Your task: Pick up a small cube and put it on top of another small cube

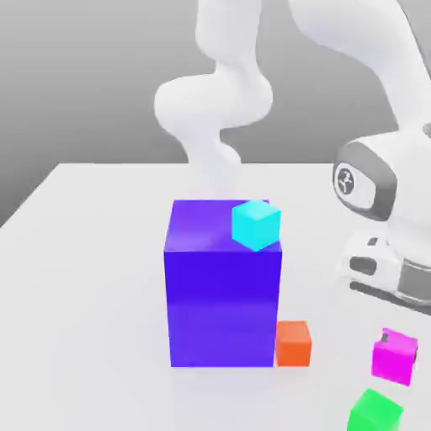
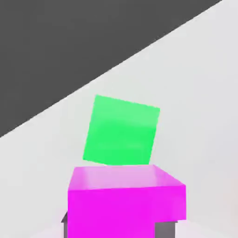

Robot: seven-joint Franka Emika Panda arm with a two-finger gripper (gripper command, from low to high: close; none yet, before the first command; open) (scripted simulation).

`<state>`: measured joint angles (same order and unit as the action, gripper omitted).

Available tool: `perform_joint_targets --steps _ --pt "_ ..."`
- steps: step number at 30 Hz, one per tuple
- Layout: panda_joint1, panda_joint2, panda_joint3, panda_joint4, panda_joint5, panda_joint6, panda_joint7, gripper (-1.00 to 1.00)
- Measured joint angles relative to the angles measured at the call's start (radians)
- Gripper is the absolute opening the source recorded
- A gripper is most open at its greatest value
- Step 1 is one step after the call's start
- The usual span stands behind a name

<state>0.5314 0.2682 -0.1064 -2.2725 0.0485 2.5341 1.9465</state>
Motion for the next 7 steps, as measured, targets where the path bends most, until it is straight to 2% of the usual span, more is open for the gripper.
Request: perform_joint_targets --steps 4,5,7 --pt "-0.01 0.104 0.0 0.019 0.03 0.092 0.033 -1.0" --pt "-0.013 0.131 0.003 0.021 0.036 0.116 0.03 1.0" --pt "-0.013 0.131 0.003 0.021 0.036 0.116 0.03 1.0"
